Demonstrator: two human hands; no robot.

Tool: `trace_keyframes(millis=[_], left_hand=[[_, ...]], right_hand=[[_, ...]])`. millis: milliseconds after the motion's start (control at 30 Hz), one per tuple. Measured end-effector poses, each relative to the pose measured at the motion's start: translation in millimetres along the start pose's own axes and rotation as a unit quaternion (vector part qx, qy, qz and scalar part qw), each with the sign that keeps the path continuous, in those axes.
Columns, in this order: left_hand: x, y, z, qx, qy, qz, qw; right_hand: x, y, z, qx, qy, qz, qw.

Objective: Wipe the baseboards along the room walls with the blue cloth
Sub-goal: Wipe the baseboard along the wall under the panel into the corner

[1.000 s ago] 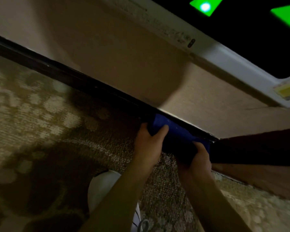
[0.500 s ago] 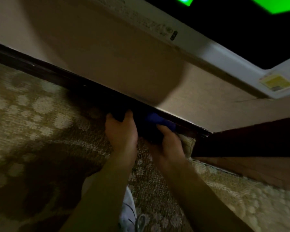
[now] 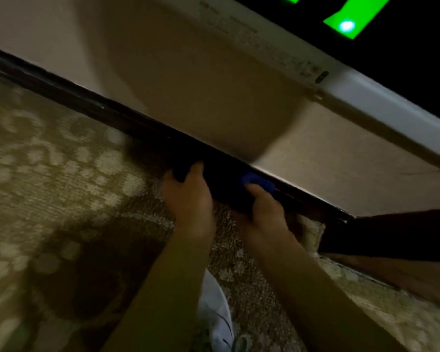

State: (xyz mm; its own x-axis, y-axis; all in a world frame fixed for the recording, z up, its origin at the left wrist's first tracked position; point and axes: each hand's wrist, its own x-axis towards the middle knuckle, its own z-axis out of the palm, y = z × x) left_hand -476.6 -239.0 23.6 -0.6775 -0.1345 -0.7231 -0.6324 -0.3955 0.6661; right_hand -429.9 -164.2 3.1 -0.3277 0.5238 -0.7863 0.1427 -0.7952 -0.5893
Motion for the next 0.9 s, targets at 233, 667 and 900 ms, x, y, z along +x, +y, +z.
trace_keyframes(millis=[233,667,900], left_hand=[[4.4,-20.1,4.0,0.116,-0.052,0.004,0.992],[43.3,34.3,-9.2,0.039,0.029,0.052,0.997],[29.1,27.7,-15.0,0.102,-0.059,0.000,0.993]], right_hand=[[3.1,-6.8,-23.0,-0.011,0.068,-0.008,0.998],[-21.3,2.4,40.1,-0.077,-0.028,0.034,0.996],[-18.9,-3.5,23.2,-0.035,0.031,0.024,0.999]])
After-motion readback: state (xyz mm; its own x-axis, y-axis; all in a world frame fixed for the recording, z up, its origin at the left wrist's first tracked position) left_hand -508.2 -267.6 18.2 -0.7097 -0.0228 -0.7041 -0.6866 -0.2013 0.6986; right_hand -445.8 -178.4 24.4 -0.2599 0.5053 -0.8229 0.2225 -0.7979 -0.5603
